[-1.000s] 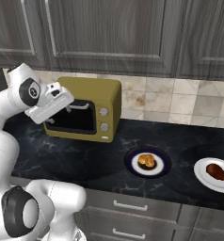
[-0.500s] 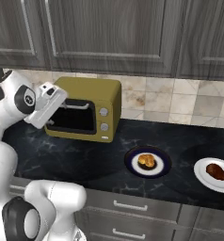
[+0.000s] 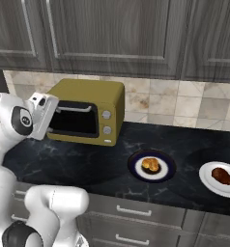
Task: Open the toaster oven door. Place the bread on the top rack in the toaster oven and place the steak on the bottom rack.
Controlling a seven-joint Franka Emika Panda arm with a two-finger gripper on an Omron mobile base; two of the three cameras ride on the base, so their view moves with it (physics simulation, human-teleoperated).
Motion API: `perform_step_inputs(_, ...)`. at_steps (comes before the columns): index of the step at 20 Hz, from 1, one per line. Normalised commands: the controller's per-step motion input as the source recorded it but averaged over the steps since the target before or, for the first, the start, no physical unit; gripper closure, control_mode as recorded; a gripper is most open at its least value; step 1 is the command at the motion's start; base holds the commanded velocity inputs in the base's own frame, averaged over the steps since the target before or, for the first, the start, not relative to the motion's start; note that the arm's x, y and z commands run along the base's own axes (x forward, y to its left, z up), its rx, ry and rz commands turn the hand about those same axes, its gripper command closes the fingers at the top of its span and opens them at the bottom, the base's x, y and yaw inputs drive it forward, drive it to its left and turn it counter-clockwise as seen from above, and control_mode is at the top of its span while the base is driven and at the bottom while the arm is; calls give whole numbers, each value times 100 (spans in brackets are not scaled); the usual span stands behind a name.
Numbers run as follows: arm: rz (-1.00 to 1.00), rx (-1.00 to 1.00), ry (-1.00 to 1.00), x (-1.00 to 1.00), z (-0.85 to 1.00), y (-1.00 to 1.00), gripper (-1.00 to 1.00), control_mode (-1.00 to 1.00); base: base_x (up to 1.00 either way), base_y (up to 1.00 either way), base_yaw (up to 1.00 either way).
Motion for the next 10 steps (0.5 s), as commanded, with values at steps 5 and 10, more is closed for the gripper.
perform_step_inputs(5, 10, -6, -12, 30, -18, 25, -100, -100, 0, 0, 0)
perform_step_inputs(10, 0, -1, -3, 49, 0, 45, -100, -100, 0, 0, 0)
